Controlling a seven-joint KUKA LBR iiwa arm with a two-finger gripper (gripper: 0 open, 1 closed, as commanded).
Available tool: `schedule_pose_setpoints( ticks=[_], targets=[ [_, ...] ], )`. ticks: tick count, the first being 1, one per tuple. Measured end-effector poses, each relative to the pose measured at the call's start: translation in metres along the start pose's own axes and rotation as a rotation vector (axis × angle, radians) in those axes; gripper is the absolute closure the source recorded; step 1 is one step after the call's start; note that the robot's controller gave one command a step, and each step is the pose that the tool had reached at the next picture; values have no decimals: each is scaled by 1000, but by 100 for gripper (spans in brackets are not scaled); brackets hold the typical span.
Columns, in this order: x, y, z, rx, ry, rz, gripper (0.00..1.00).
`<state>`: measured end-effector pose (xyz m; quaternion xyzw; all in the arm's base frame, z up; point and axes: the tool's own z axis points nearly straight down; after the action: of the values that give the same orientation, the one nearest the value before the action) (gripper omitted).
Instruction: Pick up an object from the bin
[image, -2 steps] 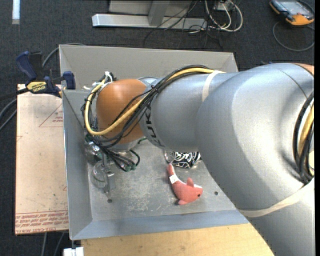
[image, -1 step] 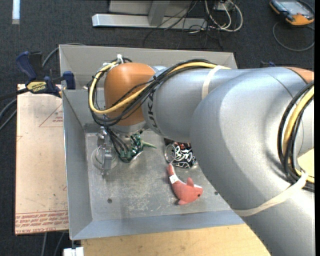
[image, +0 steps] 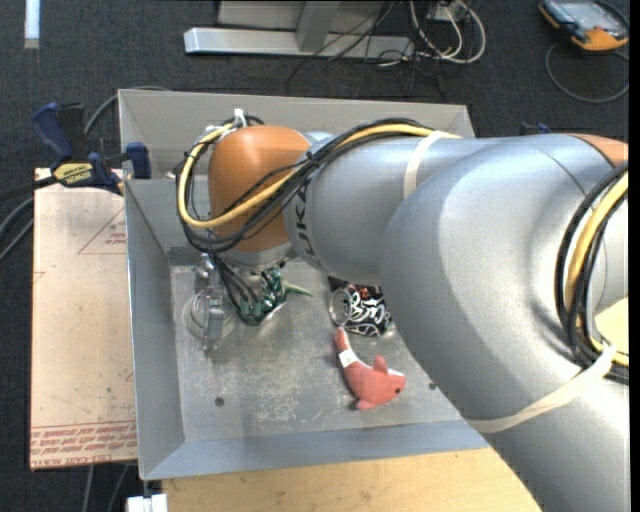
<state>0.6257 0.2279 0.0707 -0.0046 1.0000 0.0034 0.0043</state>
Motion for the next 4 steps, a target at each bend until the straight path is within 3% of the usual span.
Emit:
schedule_pose_setpoints(
  ticks=[1,4],
  targets=[
    [2,-1,-6,2,7,0,100],
    [0,0,-49,0,1,0,100]
  ],
)
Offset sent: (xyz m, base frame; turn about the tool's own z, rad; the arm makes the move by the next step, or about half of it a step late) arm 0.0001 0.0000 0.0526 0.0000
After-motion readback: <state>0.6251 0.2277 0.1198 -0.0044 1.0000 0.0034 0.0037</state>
